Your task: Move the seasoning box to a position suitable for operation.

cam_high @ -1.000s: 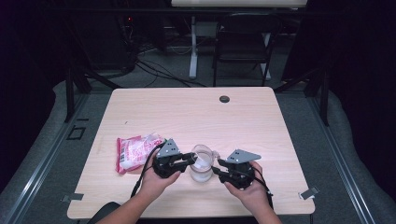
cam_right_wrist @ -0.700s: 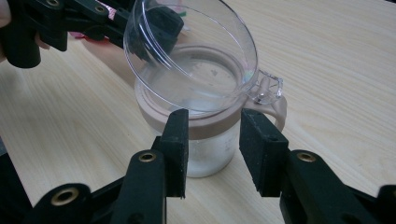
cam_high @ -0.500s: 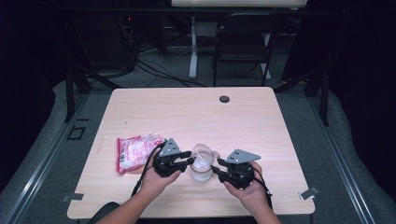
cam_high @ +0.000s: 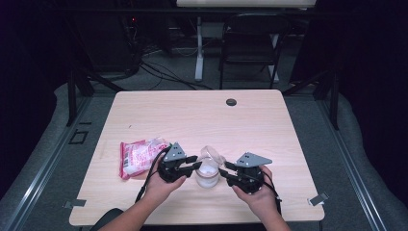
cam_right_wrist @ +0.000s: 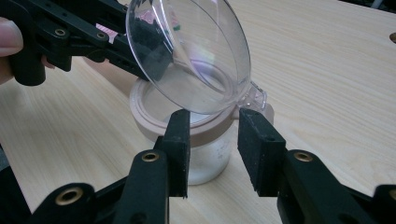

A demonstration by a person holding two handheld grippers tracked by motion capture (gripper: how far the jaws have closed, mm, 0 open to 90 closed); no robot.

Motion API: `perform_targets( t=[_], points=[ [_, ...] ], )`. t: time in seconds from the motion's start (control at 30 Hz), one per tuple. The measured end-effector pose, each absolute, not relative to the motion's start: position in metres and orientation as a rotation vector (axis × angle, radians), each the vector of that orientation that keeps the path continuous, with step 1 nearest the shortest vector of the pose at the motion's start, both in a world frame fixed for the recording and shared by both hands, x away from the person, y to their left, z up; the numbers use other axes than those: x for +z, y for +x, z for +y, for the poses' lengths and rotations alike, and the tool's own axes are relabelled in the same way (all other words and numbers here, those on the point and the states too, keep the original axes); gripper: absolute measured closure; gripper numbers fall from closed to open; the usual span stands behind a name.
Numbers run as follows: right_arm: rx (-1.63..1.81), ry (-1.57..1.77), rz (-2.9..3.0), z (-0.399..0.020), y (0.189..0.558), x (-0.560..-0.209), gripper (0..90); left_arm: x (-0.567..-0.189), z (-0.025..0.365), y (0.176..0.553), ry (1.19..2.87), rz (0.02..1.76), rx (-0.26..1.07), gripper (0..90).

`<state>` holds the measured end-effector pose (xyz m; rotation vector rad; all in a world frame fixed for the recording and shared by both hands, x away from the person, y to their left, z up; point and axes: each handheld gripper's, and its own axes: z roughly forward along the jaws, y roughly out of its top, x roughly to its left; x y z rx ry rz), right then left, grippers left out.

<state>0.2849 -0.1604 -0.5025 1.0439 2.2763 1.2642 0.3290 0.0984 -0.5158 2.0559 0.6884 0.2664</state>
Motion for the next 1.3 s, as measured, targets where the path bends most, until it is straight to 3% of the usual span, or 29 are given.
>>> perform_targets(
  t=[0.77, 1.3],
  points=[
    [1.29, 1.115, 2.195, -0.175, 0.29, -0.5, 69.8, -0.517, 0.098, 0.328, 2.047, 0.691, 0.27, 69.3],
    [1.336, 1.156, 2.178, -0.173, 0.296, -0.502, 67.7, -0.518, 0.098, 0.328, 2.043, 0.687, 0.28, 68.7]
  ],
)
